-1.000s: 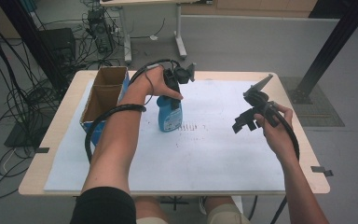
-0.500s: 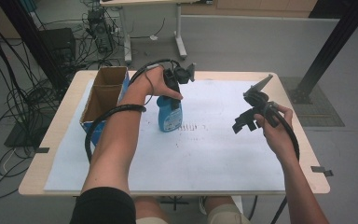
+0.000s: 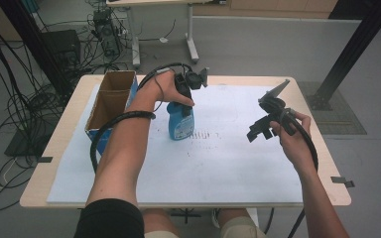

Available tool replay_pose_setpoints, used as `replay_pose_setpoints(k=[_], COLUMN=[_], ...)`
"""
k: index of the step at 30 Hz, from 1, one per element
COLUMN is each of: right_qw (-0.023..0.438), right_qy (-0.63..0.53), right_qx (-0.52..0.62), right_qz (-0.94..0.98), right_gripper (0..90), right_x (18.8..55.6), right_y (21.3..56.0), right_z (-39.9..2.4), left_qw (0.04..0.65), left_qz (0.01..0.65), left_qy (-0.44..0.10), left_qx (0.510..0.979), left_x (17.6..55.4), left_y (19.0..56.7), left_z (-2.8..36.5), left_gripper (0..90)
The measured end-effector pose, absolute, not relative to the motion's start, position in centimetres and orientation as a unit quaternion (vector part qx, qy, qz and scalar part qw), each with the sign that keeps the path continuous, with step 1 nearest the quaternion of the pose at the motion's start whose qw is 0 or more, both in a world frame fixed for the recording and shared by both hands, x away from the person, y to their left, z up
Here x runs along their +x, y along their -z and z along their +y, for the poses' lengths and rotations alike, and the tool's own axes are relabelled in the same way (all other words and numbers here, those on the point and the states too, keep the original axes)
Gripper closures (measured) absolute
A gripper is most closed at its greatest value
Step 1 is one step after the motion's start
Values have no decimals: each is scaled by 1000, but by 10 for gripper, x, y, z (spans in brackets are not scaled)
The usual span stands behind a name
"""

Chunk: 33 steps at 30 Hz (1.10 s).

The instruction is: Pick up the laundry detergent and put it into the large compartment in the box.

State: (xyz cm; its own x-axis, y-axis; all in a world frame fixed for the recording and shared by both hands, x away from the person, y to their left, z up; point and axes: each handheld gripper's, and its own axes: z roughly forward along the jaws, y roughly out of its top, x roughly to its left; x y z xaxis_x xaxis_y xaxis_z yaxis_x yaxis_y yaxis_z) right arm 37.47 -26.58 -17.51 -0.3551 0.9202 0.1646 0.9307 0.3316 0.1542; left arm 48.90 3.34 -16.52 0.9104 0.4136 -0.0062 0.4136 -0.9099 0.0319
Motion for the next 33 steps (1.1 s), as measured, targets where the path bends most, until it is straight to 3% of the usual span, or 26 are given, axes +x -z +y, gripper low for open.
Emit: replay_pose_setpoints(k=[33], right_qw=[22], right_qy=[112], right_qx=[-568], right_qz=[-815], right_gripper=[42], right_x=[373], right_y=[173], right_z=[-266], left_qw=[13], left_qz=[213], left_qy=[-4], left_qx=[977], left_x=[487], left_y=[165], left_z=[30], left_gripper=[378])
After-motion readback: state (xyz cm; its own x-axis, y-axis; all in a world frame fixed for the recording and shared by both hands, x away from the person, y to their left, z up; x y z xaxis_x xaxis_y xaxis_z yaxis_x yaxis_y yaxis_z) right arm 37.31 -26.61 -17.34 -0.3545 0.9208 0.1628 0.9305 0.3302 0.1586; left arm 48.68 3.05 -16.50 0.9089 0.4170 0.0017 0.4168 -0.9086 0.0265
